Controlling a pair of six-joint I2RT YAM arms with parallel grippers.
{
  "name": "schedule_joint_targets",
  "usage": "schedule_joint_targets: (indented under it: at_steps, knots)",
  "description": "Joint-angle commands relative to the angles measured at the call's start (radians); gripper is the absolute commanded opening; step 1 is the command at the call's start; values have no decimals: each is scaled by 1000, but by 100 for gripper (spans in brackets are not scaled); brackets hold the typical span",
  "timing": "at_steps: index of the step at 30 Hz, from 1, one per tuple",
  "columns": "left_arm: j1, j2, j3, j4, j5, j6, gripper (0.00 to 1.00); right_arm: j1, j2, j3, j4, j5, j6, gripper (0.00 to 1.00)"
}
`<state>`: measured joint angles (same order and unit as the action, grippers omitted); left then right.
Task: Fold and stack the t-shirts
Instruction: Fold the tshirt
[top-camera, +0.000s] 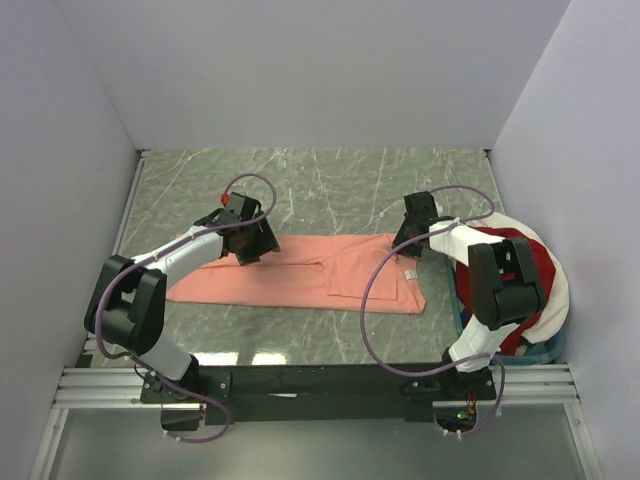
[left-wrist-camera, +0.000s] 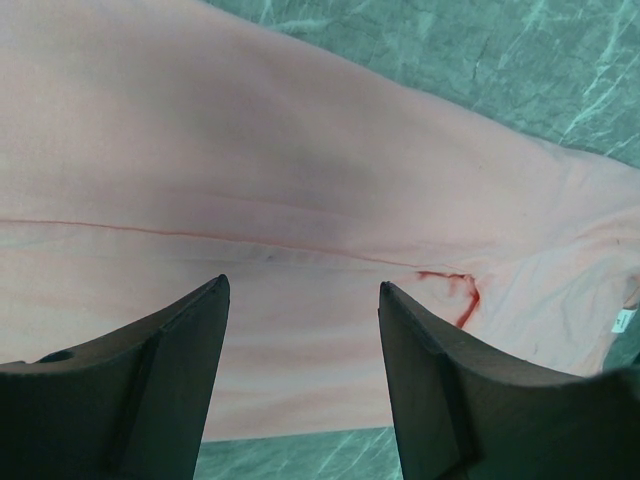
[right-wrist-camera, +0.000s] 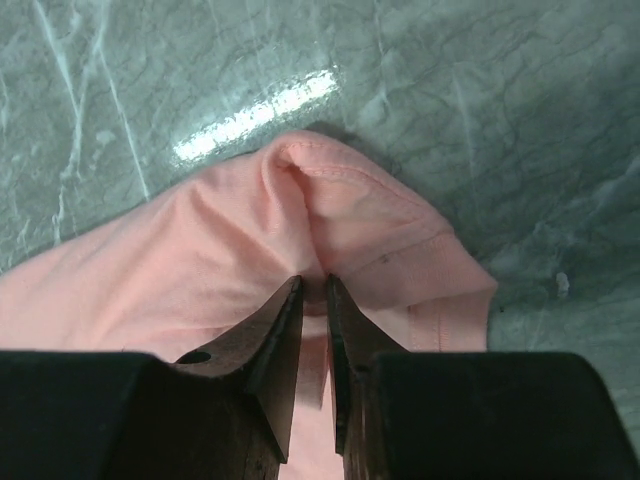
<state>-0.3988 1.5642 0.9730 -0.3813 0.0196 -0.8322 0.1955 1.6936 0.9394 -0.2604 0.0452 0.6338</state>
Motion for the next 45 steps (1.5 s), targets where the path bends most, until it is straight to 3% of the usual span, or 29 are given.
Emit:
schedule_joint_targets:
  at_steps: [1, 11, 20, 30, 37, 45]
  knots:
    - [-5, -26, 21, -1, -44, 11, 67, -11, 17, 44, -16, 41, -17, 23]
    - [-14, -75, -82, 7, -67, 16, 65, -8, 15, 65, -43, 36, -13, 23]
    - [-32, -115, -145, 28, -104, 42, 57, 18, -225, 53, -118, 111, -16, 31]
    - [-37, -151, -161, -2, -219, -2, 47, 228, -380, -164, -1, 62, 167, 31]
    - [-48, -139, -178, 8, -244, -8, 44, 295, -364, -320, 142, 19, 317, 30]
    - [-80, -101, -218, 24, -253, -51, 41, 276, -192, -193, 63, 47, 245, 30]
